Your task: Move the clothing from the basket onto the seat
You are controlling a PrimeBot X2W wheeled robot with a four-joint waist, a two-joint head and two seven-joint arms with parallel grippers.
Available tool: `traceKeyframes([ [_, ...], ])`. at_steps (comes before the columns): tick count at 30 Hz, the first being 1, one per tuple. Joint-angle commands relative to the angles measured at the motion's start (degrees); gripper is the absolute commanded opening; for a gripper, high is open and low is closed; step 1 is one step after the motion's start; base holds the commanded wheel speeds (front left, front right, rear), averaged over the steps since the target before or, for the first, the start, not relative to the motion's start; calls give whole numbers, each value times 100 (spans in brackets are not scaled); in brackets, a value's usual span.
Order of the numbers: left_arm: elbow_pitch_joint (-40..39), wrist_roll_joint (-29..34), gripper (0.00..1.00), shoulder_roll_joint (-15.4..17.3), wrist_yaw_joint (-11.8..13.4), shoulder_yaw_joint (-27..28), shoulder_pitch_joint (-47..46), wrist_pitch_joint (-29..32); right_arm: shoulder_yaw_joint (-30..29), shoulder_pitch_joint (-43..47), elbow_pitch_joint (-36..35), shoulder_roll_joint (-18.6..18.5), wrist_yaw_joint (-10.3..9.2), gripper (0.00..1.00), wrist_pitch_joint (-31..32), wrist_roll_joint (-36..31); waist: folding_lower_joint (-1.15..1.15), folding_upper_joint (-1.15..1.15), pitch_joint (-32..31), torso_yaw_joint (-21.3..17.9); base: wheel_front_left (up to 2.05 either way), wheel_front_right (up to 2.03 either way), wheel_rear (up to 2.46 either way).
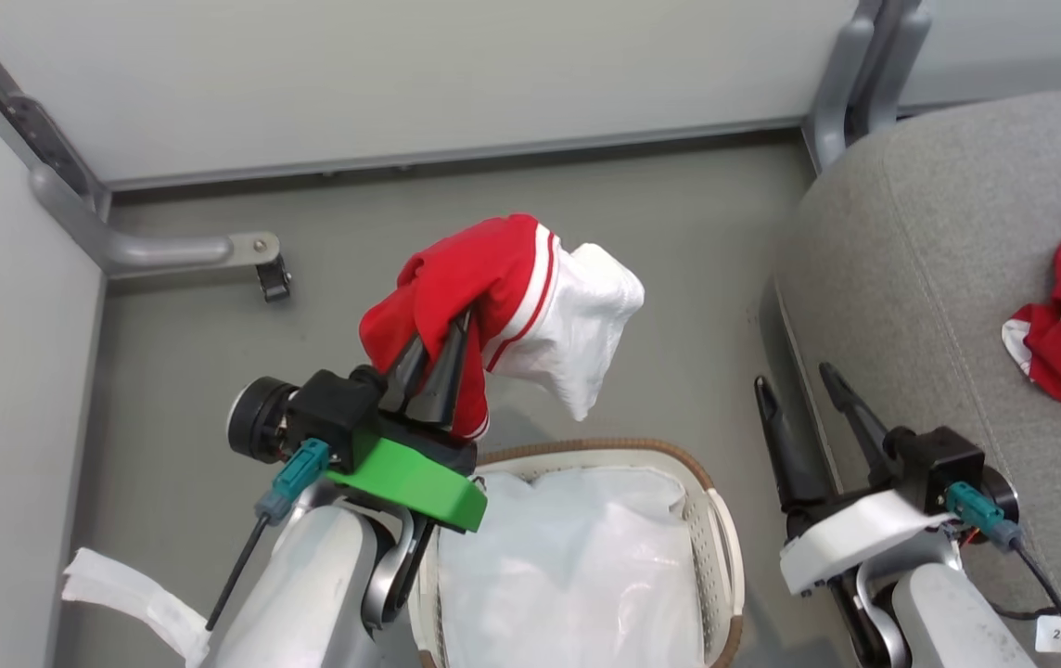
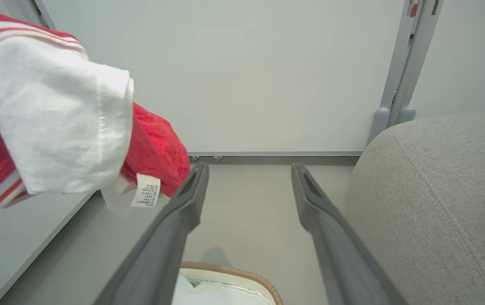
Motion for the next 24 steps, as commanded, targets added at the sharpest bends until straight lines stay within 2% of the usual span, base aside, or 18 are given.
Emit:
traceKeyframes([
  [1, -99, 95, 0, 16, -9, 55, 88, -4, 43, 141, 24, -2, -8, 100, -12, 23, 0, 54, -372, 141, 0, 0, 0],
  [7, -221, 119, 0, 17, -4, 82, 159, -4, 553, 160, -192, -21, -8, 100, -12, 106, 0, 54, -491, 166, 0, 0, 0],
  [12, -248, 110, 0, 17, 6, 23, 192, -4, 1563, -217, -824, -326, -8, 100, -12, 135, 0, 54, -492, 202, 0, 0, 0],
  [16, -273, 33, 0, 16, 24, -125, 191, -4, 2155, -662, -981, -433, -8, 100, -12, 40, 0, 54, -495, 304, 0, 0, 0],
  [19, -280, -30, 0, 18, 37, -277, 178, -3, 2412, -972, -715, -457, -8, 100, -12, -150, 0, 54, -507, 413, 0, 0, 0],
  [24, -230, -290, 0, 17, 18, -684, 210, -3, 2554, -1460, -69, -257, -8, 100, -12, -569, 0, 54, -563, 653, 0, 0, 0],
])
